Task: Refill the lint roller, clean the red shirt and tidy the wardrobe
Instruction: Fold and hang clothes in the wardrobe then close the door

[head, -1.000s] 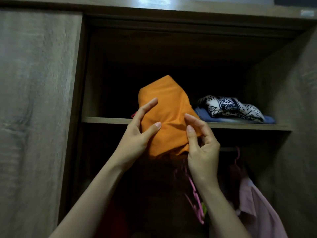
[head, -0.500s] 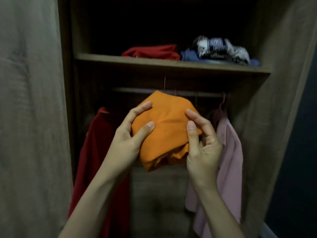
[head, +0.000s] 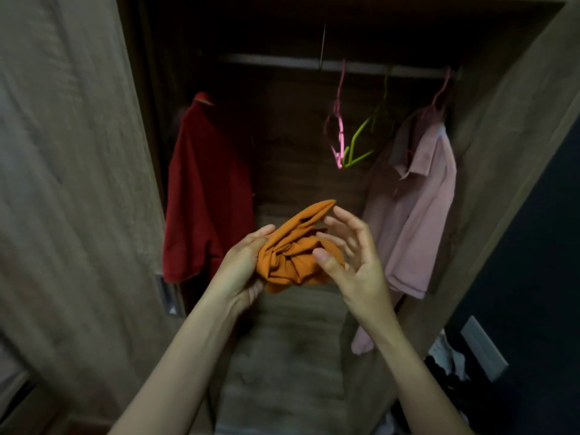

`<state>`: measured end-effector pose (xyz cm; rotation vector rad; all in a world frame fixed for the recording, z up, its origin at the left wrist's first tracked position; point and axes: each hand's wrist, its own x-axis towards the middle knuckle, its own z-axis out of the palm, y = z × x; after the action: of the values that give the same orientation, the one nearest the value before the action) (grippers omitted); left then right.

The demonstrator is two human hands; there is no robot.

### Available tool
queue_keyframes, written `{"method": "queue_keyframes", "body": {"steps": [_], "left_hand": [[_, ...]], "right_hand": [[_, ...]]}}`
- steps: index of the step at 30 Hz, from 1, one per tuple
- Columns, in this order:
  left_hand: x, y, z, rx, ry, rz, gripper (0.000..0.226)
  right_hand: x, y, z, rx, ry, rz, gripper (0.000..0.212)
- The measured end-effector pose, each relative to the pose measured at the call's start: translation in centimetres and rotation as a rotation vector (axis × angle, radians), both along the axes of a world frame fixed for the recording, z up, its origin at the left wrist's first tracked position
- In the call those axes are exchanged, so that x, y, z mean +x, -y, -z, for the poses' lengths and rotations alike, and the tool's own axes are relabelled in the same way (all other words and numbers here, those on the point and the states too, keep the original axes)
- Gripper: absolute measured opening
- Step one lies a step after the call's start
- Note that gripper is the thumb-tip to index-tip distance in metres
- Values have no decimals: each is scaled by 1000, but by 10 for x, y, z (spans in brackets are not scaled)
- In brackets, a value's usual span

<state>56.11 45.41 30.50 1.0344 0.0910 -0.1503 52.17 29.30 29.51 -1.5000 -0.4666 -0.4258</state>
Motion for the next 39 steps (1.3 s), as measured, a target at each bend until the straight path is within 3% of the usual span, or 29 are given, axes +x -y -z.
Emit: {"method": "queue_keyframes", "body": {"steps": [5, 10, 17, 21, 26, 30, 32, 35, 39], "left_hand": [[-7, 0, 13, -90, -119, 16, 18], [-9, -4, 17, -100, -178, 63, 24], [-5, -10, 28, -101, -232, 79, 15], [-2, -16, 30, 109, -155, 137, 18], [-2, -25, 17, 392, -85, 306, 38], [-4, -28, 18, 611, 91, 222, 39], [0, -32, 27, 798, 242, 16, 37], [5, -36, 36, 1158, 610, -295, 35], [12, -37, 47, 1108, 944, -179, 39]], "right_hand": [[-2, -8, 22, -217, 53, 182, 40], [14, -11, 30, -321, 103, 286, 20], [30, -17, 33, -238, 34, 302, 13], [38, -22, 29, -166, 75, 347, 18], [49, -23, 30, -129, 65, 371, 16], [52, -30, 29, -86, 59, 367, 16], [54, -30, 31, -60, 26, 379, 16], [57, -30, 37, 4, -125, 395, 18], [63, -30, 41, 116, -246, 419, 21]]}}
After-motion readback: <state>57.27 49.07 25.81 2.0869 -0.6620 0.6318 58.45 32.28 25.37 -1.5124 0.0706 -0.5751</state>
